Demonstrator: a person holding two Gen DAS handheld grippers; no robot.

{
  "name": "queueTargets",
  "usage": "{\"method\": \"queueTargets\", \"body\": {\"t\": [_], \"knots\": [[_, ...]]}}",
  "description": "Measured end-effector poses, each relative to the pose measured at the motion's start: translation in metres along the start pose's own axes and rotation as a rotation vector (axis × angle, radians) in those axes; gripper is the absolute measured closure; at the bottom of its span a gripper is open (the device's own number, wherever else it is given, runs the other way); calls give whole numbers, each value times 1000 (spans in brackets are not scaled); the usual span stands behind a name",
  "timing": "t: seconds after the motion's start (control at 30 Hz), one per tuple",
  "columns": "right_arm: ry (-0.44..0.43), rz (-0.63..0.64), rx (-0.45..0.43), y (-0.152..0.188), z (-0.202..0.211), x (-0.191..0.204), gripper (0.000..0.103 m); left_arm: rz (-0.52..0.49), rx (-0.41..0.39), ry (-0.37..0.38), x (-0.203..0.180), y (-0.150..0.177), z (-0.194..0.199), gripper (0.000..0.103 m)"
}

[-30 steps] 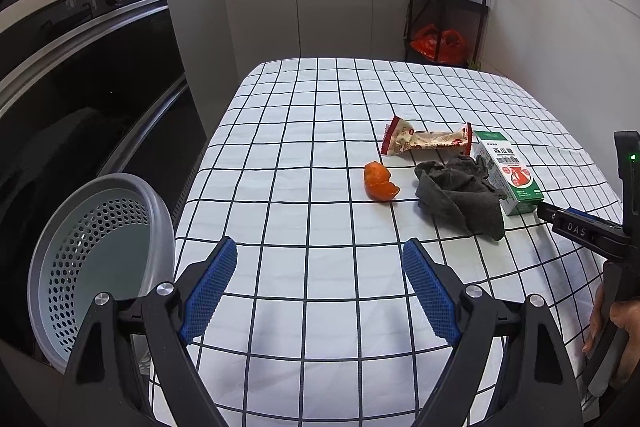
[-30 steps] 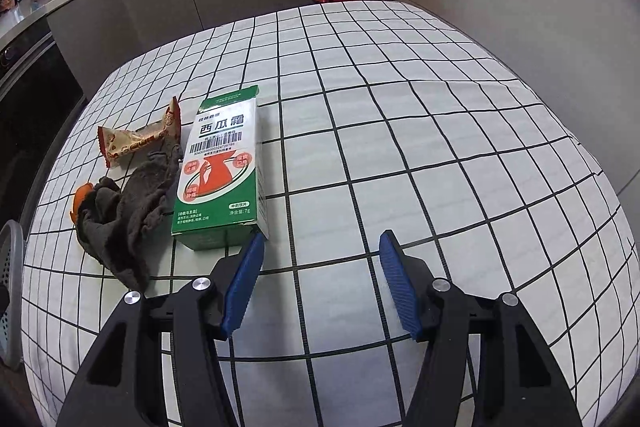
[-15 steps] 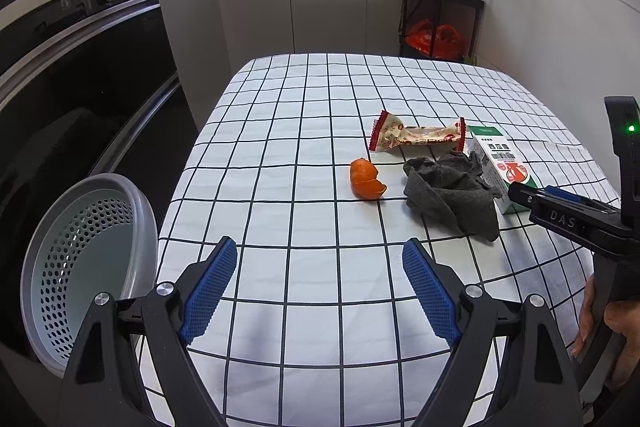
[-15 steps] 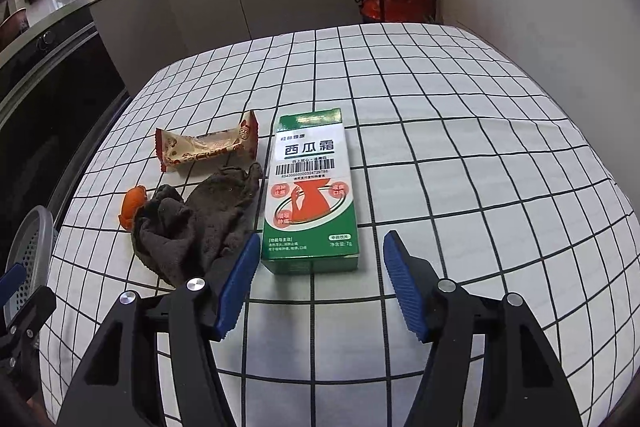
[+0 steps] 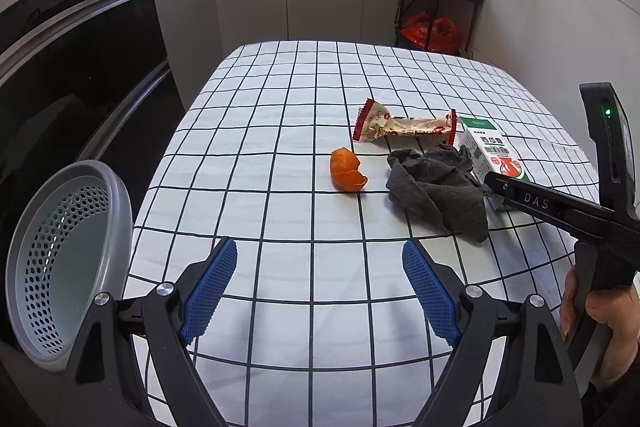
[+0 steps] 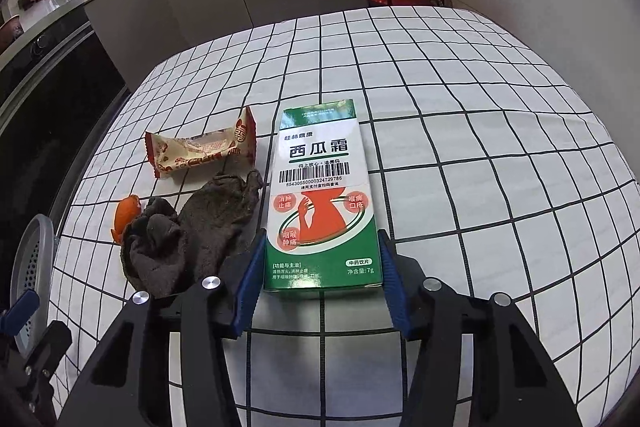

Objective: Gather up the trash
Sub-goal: 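Close the right gripper on the green-and-white carton and lift it, then grasp the gray cloth with the left gripper while the right gripper holds the carton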

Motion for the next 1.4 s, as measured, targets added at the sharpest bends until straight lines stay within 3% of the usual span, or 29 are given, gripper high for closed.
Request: {"method": "queueTargets", "body": {"t": [0.2,0.47,0.67,0.93,0.97,1.13,1.27,1.33,1.4], "knots": [[-28,-45,-77,-14,26,-11,52,-29,3,-3,-22,-2,-7,20],[21,-119,-189,-32,68,-39,52,-32,-30,24,-58,-24,-22,17],[57,-144,-199,-37,75,-55,52,-48,-7,60,-87,-31,-38,17],[23,-170,-206,-37,81,-60,52,-52,67,21,-103,-28,-70,17],[20,-170,-205,-37,81,-60,52,-54,66,10,-103,-27,-72,18],[7,-175,-193,-37,77,-62,52,-80,28,-11,-102,-28,-67,47],[-6,-181,-189,-37,77,-62,52,-94,12,2,-100,-27,-59,65],[-12,-180,-190,-38,77,-61,52,-100,8,10,-101,-28,-54,80],[-11,-174,-192,-38,78,-58,52,-96,12,25,-101,-28,-50,85]]}}
Point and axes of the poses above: each gripper's, at about its wrist camera, not at the fingertips, and z roughly against the way its jaws point, x to its left, y to its underside, the point moved 3 cm from there along -z, roughly the way its jaws point, and after that the axes turned 2 degrees about y, right-handed, at the moved point
